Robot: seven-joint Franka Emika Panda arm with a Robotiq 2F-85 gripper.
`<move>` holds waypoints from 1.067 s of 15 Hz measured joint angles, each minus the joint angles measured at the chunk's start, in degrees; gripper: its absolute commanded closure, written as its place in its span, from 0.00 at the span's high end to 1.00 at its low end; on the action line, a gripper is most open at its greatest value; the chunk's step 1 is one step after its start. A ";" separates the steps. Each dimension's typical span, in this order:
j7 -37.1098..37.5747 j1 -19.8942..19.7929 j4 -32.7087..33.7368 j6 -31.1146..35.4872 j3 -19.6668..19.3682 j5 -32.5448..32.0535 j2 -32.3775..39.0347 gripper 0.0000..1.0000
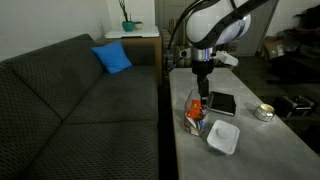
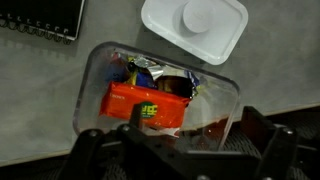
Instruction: Remove the orange object from the storage container and put it on the table
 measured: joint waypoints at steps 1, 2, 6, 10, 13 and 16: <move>0.00 0.07 0.01 0.00 0.00 0.00 -0.04 1.00; 0.04 0.17 0.02 -0.01 -0.01 0.00 -0.04 1.00; 0.56 0.76 -0.74 -0.99 -0.01 0.00 0.03 1.00; 1.87 0.99 -2.41 -1.21 -0.01 0.00 0.12 1.00; 3.79 1.09 -3.34 -1.47 -0.49 -0.05 0.15 1.00; 6.14 1.15 -3.85 -1.64 -1.13 -0.06 0.15 1.00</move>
